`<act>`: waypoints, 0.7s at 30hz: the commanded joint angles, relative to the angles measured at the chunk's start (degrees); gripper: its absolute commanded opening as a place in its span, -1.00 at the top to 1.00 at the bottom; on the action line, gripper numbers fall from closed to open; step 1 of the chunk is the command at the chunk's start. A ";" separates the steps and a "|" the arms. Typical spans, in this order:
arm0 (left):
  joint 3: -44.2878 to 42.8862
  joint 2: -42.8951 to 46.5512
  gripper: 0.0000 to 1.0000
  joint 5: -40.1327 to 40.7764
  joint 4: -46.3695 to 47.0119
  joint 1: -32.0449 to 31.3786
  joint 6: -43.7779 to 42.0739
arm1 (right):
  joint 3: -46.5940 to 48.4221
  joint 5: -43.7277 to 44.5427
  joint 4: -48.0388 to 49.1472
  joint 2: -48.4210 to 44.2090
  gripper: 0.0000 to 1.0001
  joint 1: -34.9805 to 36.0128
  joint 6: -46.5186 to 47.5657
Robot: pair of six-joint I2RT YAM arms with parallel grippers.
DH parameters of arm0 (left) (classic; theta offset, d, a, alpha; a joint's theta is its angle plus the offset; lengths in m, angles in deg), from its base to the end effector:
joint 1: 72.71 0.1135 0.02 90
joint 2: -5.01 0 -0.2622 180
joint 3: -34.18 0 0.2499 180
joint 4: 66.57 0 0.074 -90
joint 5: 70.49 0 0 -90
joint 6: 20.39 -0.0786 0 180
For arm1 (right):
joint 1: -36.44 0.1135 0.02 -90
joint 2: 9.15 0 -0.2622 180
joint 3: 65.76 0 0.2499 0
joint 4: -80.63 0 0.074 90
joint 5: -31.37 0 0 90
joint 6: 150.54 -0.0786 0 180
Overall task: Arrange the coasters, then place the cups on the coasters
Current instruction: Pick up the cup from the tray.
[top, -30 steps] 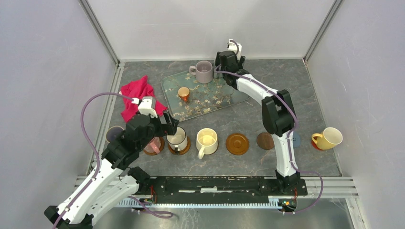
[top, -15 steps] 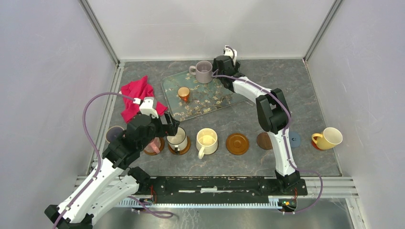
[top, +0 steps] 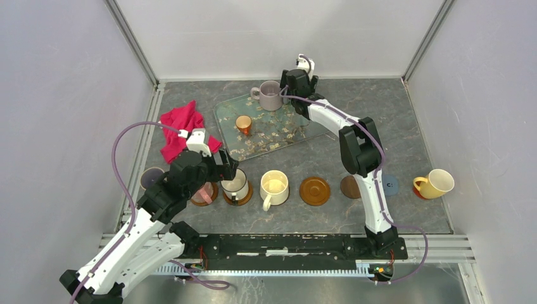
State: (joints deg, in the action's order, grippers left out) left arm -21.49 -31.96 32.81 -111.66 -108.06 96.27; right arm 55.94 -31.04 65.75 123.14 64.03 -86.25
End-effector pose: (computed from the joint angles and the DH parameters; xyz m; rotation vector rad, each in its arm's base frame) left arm 0.1589 -0.0906 0.2844 0.0075 2.0473 -0.4482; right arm 0.5236 0.2325 0.1998 0.2689 1.9454 0.1237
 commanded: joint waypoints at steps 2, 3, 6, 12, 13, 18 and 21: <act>0.36 -0.02 -0.99 -0.54 1.26 0.20 -2.66 | 3.01 1.49 1.67 3.38 -0.82 -0.44 -0.52; 0.36 -0.08 -0.99 -0.56 1.24 0.20 -2.66 | 3.10 1.46 1.63 3.65 -0.80 -0.60 -0.51; 0.36 -0.21 -0.99 -0.51 1.28 0.18 -2.66 | 2.77 1.51 1.48 3.80 -0.76 -0.98 -0.77; 0.33 -0.29 -0.99 -0.52 1.27 0.15 -2.66 | -1.13 2.07 2.49 1.63 -0.64 -1.94 -1.24; 0.33 -0.34 -0.99 -0.55 1.27 0.19 -2.66 | -1.83 2.03 2.72 1.21 -0.60 -2.17 -1.25; 0.36 -0.42 -0.99 -0.42 1.36 0.19 -2.57 | -5.73 -0.48 5.39 -0.84 -0.39 -3.17 1.33; 0.39 -0.53 -0.99 -0.38 1.38 0.19 -2.57 | -6.64 -1.24 5.99 -1.27 -0.31 -3.34 2.99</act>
State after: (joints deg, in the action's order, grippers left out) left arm -21.47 -32.35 32.81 -111.66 -108.06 96.29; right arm 50.52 -31.43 69.44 126.11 61.50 -86.12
